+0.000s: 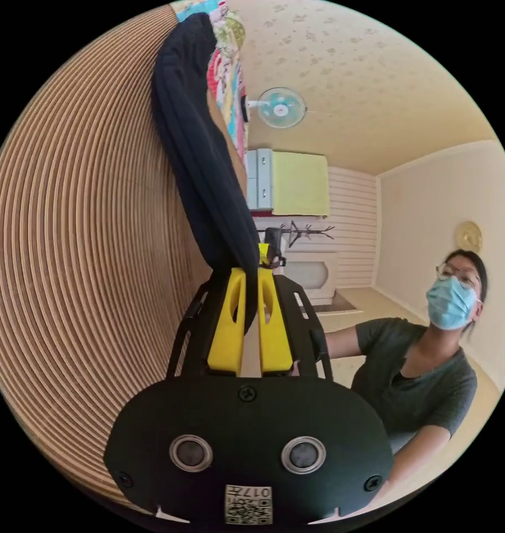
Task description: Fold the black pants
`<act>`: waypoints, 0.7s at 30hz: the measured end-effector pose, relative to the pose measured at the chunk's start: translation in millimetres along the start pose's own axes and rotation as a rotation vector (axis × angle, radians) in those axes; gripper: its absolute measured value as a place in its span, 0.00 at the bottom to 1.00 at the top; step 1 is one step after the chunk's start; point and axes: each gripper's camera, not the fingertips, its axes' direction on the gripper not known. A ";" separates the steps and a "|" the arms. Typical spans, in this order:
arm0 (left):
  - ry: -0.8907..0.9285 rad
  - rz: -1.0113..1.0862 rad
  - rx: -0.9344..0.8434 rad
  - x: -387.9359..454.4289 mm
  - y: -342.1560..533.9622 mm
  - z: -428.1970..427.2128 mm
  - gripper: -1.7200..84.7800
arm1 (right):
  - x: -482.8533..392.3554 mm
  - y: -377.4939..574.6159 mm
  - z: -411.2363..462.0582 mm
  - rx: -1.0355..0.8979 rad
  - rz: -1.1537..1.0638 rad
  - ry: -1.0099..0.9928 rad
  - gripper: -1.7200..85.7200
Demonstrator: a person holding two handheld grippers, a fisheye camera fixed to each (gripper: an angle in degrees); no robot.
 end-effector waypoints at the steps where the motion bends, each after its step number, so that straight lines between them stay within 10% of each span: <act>1: 0.071 0.041 0.034 21.6 28.3 -4.8 0.07 | -10.6 13.5 -2.1 0.011 -0.015 -0.046 0.04; 16: 0.226 0.932 -0.083 454.5 161.5 14.0 0.06 | -423.1 162.2 9.1 -0.007 -0.702 -0.232 0.03; 21: 0.062 0.636 0.119 417.0 103.3 1.0 0.06 | -382.3 94.7 30.0 0.018 -0.417 0.132 0.04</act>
